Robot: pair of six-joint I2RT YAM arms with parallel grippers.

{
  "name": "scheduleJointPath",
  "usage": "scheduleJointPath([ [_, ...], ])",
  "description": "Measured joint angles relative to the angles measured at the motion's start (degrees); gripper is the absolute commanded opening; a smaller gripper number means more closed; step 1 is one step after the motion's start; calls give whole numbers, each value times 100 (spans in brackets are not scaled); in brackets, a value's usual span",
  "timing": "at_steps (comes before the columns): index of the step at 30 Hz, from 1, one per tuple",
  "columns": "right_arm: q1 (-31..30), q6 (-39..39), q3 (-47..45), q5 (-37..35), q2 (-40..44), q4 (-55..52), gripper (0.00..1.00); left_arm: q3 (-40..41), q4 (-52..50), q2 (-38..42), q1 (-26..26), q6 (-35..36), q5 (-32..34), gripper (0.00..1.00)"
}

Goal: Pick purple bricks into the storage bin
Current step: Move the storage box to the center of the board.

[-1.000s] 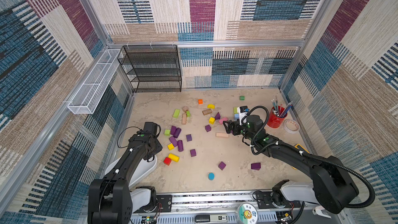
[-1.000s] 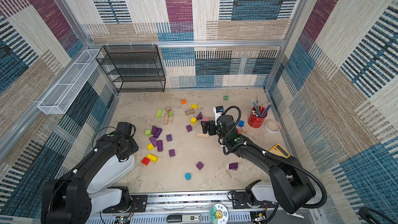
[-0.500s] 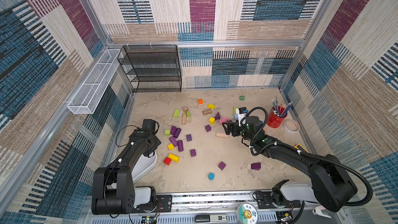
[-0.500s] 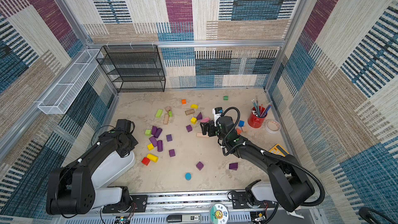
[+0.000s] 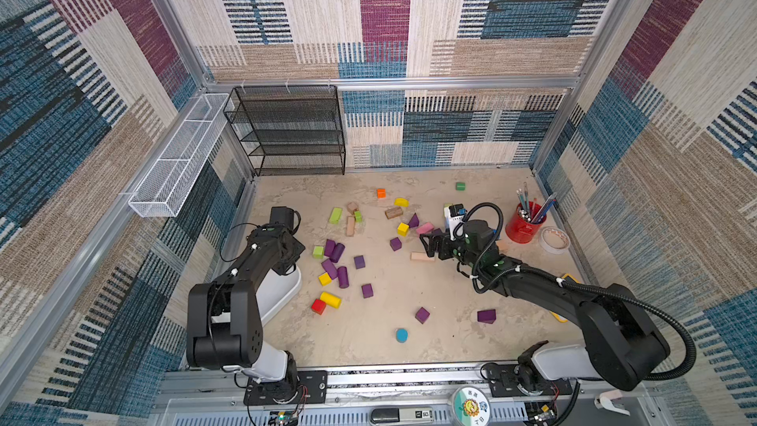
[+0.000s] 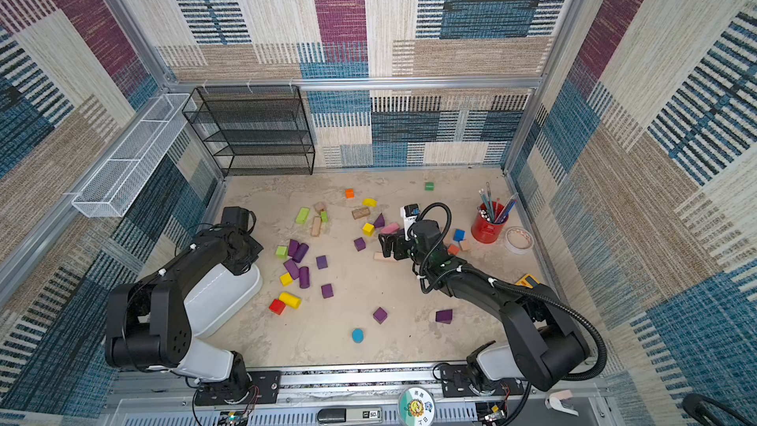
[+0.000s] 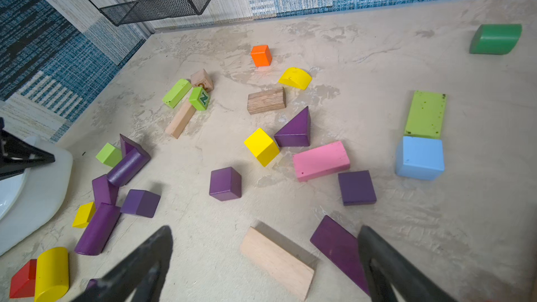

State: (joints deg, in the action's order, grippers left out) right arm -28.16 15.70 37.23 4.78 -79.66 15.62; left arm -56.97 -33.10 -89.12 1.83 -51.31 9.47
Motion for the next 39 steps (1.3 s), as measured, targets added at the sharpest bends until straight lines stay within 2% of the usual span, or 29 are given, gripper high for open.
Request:
scheduleJointPath([
  [11,-15,-81,-138,223,-33,426,99,-1690,118,-1491,50,-828,-256,0],
  [20,-33,-164,-129,365,-186,619,100,-2940,249,-2271,50,-1021,-719,38],
  [24,-72,-184,-129,363,-164,632,99,-2929,289,-2124,39,-955,-892,51],
  [29,-168,-179,-9,352,-33,566,100,-2535,293,-1537,42,-557,-999,65],
  [39,-367,55,31,-2,531,249,100,-1742,-87,-330,-76,815,-1429,67],
])
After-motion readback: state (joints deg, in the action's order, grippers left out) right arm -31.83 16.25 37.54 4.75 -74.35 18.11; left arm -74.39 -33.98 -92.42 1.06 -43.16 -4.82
